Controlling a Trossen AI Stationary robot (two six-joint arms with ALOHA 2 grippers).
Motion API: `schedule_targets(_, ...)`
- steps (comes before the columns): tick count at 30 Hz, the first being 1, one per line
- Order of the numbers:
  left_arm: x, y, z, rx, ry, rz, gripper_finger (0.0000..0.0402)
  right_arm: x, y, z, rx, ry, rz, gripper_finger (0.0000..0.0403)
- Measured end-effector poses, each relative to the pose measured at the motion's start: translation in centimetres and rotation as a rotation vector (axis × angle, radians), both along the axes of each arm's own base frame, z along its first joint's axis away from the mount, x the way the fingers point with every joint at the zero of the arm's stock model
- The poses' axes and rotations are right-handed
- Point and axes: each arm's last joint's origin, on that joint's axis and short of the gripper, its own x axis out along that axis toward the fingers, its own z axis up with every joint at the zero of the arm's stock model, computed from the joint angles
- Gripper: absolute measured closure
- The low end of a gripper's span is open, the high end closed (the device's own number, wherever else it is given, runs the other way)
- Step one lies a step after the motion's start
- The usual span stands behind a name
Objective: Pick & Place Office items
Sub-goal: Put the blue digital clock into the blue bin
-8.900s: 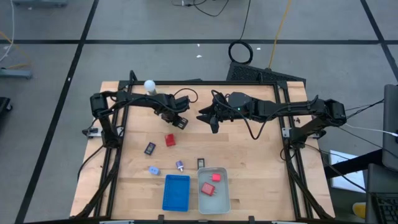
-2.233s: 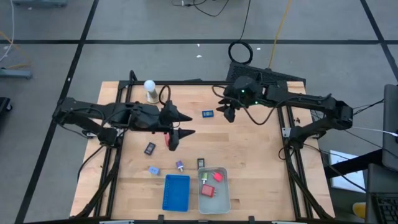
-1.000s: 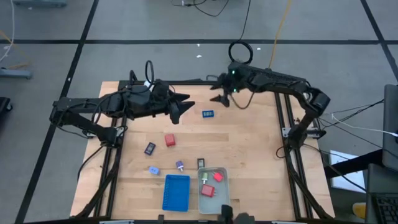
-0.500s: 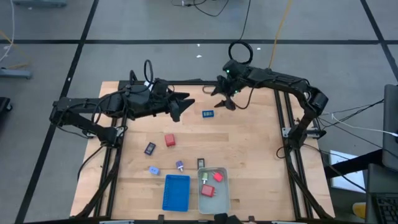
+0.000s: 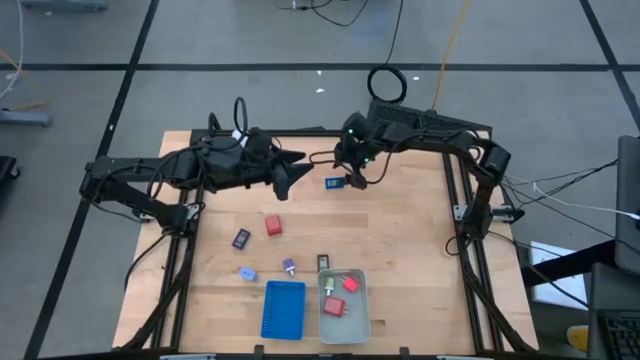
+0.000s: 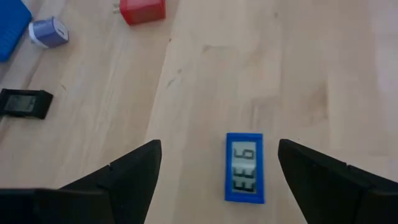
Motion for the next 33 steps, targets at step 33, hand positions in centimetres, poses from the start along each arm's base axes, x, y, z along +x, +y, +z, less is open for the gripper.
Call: schedule_targets(33,-0.3,0.9,-1.4,0.044,0.163,0.005,0.0160,0.2,0.6,-2.7,-0.351,-0.019,0.039,0.0090)
